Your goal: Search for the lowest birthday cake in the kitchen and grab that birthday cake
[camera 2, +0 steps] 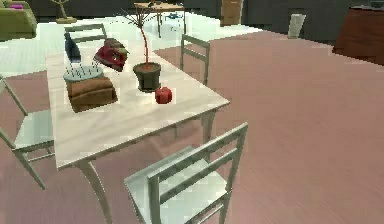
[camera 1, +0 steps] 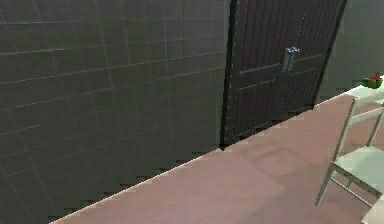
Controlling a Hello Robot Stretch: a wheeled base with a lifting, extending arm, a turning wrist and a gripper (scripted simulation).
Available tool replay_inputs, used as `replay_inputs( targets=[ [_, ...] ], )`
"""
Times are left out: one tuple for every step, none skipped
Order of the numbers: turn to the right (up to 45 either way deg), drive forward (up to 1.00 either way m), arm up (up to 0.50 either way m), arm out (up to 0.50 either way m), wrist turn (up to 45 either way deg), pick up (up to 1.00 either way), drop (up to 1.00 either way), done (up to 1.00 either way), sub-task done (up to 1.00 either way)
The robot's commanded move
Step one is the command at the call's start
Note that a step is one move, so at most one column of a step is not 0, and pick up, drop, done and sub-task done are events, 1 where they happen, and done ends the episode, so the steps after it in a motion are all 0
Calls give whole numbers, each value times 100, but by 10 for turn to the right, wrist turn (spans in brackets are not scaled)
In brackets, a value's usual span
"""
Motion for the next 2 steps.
replay_inputs(
  targets=[
    [180,0,0,0,0,0,0,0,0],
    [0,45,0,0,0,0,0,0,0]
  ],
)
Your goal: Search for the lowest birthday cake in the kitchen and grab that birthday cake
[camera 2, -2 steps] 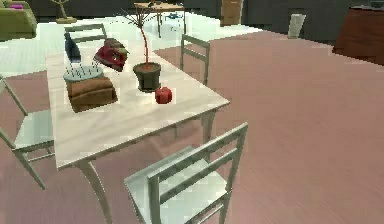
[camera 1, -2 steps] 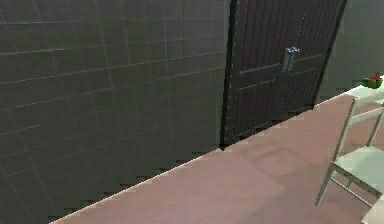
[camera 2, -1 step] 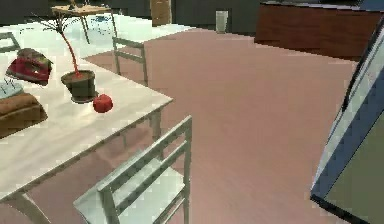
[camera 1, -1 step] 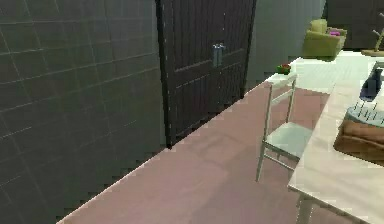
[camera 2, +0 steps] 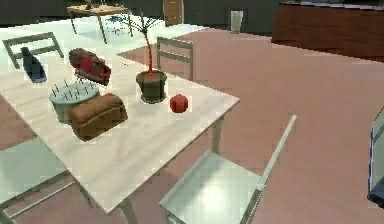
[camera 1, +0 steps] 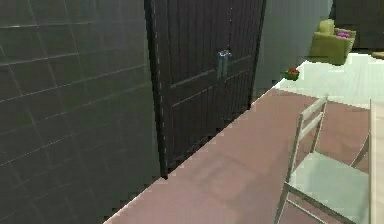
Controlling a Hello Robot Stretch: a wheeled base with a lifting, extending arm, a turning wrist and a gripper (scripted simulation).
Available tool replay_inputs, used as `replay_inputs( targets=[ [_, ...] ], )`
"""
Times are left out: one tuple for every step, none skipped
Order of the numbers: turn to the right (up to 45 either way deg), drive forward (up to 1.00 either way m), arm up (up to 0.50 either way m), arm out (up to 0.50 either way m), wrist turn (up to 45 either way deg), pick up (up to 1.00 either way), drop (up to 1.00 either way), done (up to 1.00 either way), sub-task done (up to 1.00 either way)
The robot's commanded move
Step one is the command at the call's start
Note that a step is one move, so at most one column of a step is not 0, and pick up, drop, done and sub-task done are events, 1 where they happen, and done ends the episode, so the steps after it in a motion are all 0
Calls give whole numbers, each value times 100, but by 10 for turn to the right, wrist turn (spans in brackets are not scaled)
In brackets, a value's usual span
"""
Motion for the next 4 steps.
replay_inputs(
  targets=[
    [-270,0,0,0,0,0,0,0,0],
    [450,0,0,0,0,0,0,0,0],
    [90,0,0,0,0,0,0,0,0],
    [0,95,0,0,0,0,0,0,0]
  ],
)
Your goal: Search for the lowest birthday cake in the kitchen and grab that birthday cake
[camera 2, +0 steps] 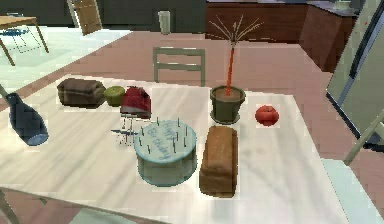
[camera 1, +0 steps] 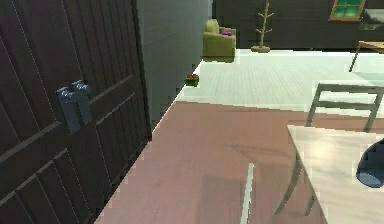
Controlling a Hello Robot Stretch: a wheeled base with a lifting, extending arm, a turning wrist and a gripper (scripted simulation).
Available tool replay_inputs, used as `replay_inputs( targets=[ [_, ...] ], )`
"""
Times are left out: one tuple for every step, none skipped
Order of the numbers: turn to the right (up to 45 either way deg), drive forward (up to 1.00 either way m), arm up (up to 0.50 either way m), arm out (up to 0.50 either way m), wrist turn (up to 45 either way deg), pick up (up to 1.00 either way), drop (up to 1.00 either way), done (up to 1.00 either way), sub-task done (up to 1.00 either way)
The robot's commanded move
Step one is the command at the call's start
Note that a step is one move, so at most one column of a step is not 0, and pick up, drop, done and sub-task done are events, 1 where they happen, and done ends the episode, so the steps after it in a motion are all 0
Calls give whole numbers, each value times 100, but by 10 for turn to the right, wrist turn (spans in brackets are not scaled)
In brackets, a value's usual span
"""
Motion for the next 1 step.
replay_inputs(
  targets=[
    [0,0,50,0,0,0,0,0,0]
  ],
)
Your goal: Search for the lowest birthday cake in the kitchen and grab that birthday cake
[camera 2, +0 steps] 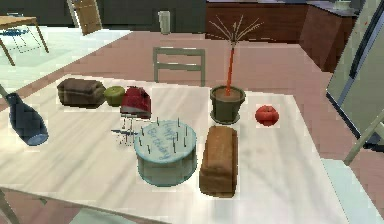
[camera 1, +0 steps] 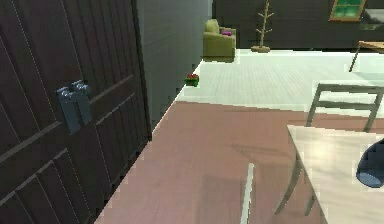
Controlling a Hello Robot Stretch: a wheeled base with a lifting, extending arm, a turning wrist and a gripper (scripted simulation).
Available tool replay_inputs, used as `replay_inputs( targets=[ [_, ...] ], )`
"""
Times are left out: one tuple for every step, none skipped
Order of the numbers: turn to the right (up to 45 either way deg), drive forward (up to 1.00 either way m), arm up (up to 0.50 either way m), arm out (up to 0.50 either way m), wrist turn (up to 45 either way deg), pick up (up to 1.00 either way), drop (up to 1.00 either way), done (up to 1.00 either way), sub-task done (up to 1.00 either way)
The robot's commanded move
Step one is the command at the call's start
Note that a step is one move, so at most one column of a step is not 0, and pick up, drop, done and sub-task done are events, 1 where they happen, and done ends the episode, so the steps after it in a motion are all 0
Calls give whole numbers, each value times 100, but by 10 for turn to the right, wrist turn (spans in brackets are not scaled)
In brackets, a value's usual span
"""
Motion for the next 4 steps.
replay_inputs(
  targets=[
    [0,0,36,0,0,0,0,0,0],
    [0,0,0,18,0,0,0,0,0],
    [0,0,0,0,450,0,0,0,0],
    [0,0,0,0,450,0,0,0,0]
  ],
)
